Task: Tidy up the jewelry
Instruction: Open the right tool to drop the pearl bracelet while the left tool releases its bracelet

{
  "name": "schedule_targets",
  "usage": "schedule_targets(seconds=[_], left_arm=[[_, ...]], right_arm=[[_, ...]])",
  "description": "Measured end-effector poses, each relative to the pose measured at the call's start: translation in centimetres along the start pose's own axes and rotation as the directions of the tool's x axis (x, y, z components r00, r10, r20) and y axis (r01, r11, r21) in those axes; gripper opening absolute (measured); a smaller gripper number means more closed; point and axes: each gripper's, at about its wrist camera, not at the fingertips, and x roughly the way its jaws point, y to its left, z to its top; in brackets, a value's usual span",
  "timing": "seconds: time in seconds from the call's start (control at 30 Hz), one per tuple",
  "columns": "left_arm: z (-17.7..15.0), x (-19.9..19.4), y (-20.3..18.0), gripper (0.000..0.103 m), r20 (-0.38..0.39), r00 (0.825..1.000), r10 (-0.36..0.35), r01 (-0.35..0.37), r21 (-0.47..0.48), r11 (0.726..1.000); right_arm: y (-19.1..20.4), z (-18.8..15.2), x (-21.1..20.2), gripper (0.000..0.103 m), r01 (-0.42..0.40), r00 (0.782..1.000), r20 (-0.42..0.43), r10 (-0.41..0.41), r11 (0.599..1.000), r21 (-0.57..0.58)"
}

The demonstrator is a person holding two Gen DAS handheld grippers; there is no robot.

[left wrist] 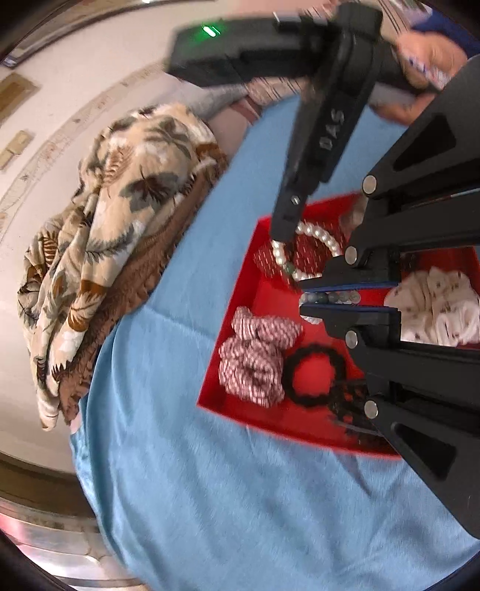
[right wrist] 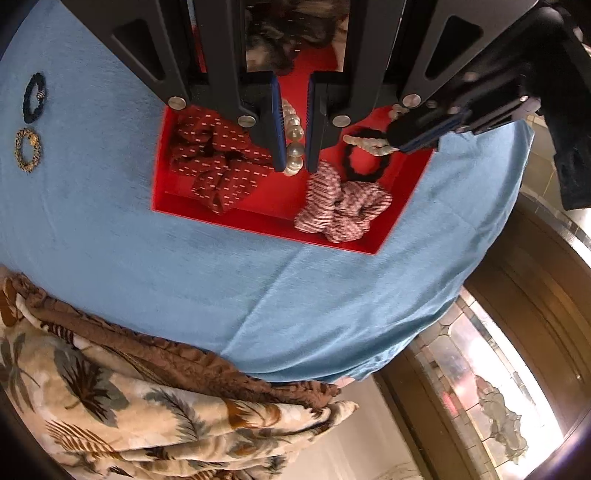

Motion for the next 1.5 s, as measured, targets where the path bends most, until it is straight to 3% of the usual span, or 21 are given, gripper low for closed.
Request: schedule_targets(seconds=[0.23,0.47,0.8,1.07,1.3,1.4,1.47,1.5], left_arm=[[0.2,0.3,1.2,0.006,-0.011,0.991,-0.134,0.132,-0.100,0.986],[-0.3,2.1,0.4,0.006,-0.089,0.996,-0.022,0.018,-0.051,0.999],[-0.9,3.7,1.1,0.006,-0.179,0.975,0.134,-0.138,-0.007,0.990],[-1.0,3.7,2.1,0.006,-0.188,0.964,0.187,-0.193,-0.017,0.981],[-1.1,3.5,2.1,0.009,-0.185,0.965,0.185,-0.192,-0.018,0.981],[-1.1,3.4,1.7,0.019,-0.179,0.970,0.163,-0.169,-0.019,0.985],[-1.2,3.0,1.3,0.026,-0.165,0.975,0.151,-0.155,-0.010,0.988],[-1.1,2.8,1.0,0.031,-0.156,0.977,0.148,-0.150,-0.004,0.989]], right_arm=[[-1.9,-0.6,0.5,0.011,0.010,1.000,-0.016,-0.009,0.999,0.032],[-2.3,-1.7,1.7,0.011,-0.003,0.999,-0.047,0.006,0.999,0.049],[-2.4,-3.1,3.6,0.011,-0.012,0.995,-0.099,0.019,0.997,0.075],[-1.0,-3.5,4.5,0.012,0.005,0.994,-0.112,0.000,0.999,0.041],[-1.6,-3.1,4.7,0.012,0.045,0.994,-0.103,-0.041,0.998,0.042],[-2.6,-2.7,4.7,0.021,0.064,0.994,-0.096,-0.056,0.995,0.078],[-3.3,-2.4,4.6,0.036,0.068,0.994,-0.092,-0.059,0.993,0.094],[-3.6,-2.2,4.6,0.038,0.073,0.994,-0.090,-0.064,0.992,0.098]])
